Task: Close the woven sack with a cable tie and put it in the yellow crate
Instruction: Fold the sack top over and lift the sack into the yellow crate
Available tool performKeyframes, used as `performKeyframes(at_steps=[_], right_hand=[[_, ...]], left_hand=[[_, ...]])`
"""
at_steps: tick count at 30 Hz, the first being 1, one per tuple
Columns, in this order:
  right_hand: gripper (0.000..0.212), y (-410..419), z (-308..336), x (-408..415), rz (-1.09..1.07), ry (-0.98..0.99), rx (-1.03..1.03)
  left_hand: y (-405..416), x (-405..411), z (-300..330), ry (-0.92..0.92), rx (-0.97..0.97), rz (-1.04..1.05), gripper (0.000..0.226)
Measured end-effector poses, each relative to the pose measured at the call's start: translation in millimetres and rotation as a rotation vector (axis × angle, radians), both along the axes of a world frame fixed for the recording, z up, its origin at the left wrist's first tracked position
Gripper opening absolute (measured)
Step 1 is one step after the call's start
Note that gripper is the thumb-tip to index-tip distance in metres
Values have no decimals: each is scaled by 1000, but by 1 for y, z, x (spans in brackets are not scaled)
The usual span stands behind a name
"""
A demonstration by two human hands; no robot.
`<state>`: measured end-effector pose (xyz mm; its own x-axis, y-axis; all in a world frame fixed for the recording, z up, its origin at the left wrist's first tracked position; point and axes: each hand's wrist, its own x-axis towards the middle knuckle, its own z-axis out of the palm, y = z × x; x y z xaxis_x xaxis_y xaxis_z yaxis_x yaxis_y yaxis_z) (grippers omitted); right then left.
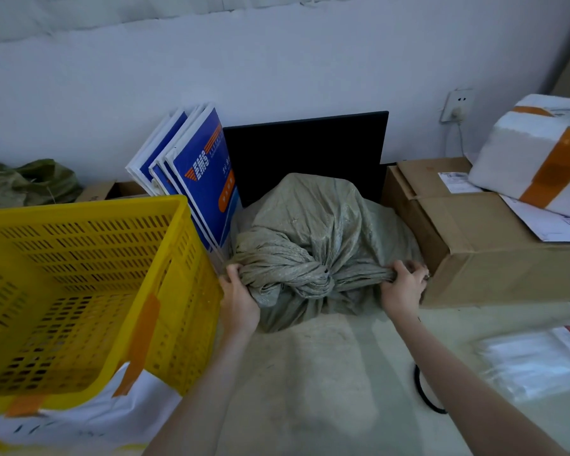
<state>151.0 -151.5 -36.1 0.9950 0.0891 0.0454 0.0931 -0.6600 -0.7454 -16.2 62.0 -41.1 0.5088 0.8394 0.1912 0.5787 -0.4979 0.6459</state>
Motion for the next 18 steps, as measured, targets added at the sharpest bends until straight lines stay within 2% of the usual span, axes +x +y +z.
performKeyframes(at_steps=[3, 9, 15, 18], right_hand=[[20, 1, -1, 7, 61, 99, 140], [33, -9, 21, 20, 120, 327, 405], [39, -21, 32, 20, 157, 445, 676], [40, -27, 43, 20, 206, 459, 745]], left_hand=[[3, 5, 1, -1, -115, 31, 49], [18, 14, -17, -187, -498, -26, 32], [-12, 13, 26, -476, -619, -86, 23], [-17, 12, 40, -540, -603, -95, 29]])
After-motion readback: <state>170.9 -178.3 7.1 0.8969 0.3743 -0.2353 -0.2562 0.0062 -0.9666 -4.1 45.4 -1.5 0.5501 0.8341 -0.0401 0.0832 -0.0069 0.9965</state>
